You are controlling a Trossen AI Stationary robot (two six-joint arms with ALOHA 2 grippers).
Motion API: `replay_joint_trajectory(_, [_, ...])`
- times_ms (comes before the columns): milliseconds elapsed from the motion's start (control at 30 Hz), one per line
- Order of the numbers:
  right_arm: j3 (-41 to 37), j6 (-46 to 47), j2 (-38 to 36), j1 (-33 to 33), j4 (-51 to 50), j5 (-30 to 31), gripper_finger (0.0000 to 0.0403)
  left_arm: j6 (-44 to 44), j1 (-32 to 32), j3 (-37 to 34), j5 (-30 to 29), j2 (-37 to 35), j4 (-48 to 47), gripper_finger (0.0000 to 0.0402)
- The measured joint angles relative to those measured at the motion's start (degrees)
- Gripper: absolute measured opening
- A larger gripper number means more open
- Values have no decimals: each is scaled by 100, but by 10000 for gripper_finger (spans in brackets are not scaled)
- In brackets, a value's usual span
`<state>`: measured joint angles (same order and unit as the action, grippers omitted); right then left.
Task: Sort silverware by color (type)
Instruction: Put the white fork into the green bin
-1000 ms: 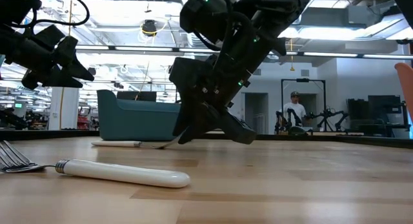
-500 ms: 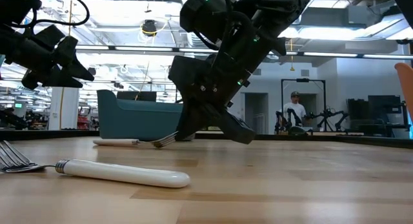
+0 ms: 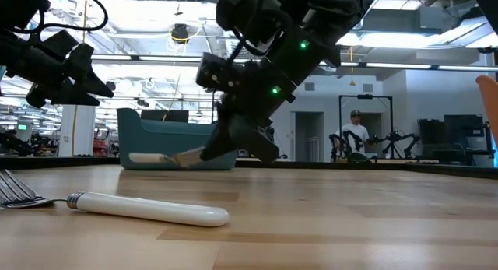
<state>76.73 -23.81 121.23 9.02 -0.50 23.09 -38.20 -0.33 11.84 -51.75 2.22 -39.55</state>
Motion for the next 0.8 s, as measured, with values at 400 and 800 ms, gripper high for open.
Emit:
replay_joint_trajectory(400, [0,-63,-52,157,777,57,15,0,-1,0,7,-2,0,235])
replay_joint_trajectory(800, [352,-493,-55,401,1886,124,15,0,1,0,40,-2,0,235])
